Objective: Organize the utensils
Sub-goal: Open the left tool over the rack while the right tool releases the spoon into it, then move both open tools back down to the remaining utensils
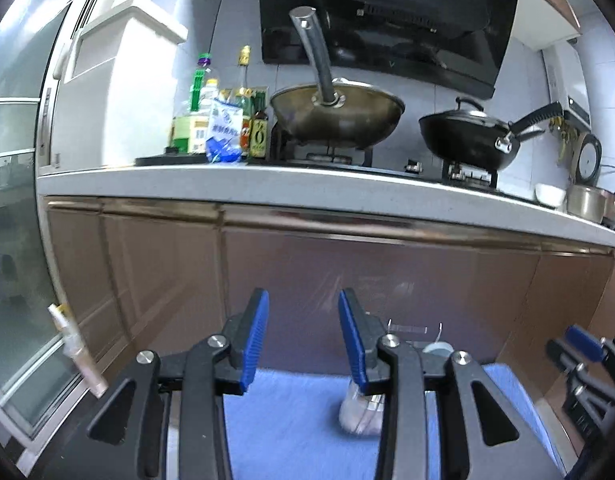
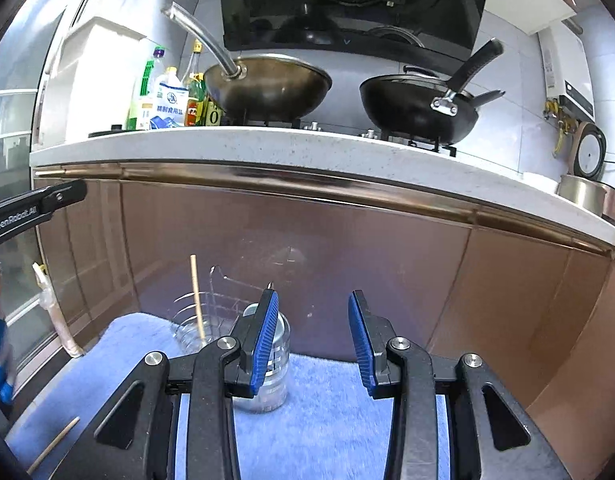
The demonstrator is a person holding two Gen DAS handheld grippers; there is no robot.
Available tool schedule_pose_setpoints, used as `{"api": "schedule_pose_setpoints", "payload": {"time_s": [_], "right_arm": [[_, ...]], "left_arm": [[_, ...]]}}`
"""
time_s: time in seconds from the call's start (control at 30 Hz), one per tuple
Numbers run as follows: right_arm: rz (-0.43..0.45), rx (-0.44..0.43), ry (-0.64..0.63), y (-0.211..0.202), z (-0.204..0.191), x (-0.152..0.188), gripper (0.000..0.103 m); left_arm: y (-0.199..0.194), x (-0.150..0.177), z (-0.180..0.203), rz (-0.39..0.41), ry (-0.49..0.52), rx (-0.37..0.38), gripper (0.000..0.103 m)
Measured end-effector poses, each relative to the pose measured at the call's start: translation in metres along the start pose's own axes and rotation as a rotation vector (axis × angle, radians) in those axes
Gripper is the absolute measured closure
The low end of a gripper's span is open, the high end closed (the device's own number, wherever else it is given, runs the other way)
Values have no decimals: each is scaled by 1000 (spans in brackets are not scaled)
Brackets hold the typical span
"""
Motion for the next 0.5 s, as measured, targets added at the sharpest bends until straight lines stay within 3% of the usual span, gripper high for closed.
{"api": "schedule_pose_setpoints", "payload": {"time_s": [0.17,0.37,0.5], "right_arm": [[2,-20,22,-41,5,1,67],[-4,-63,20,-80,-1,4,67],[-21,-95,20,-98,-5,11,67]], "left_arm": [[-36,14,-16,-108,10,14,68],[-61,50,-27,-302,8,58,68],[-78,72,-33,-383,14,75,68]]}}
Point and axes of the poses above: each gripper's, at about its wrist camera, not at the fingertips, and y roughly the way its jaws point, z to its right, x to its underside, the point moved 9 cm from there along y, roughly the way its jaws point, and after that the axes turned 6 degrees about -y, right-handed, at the moved point
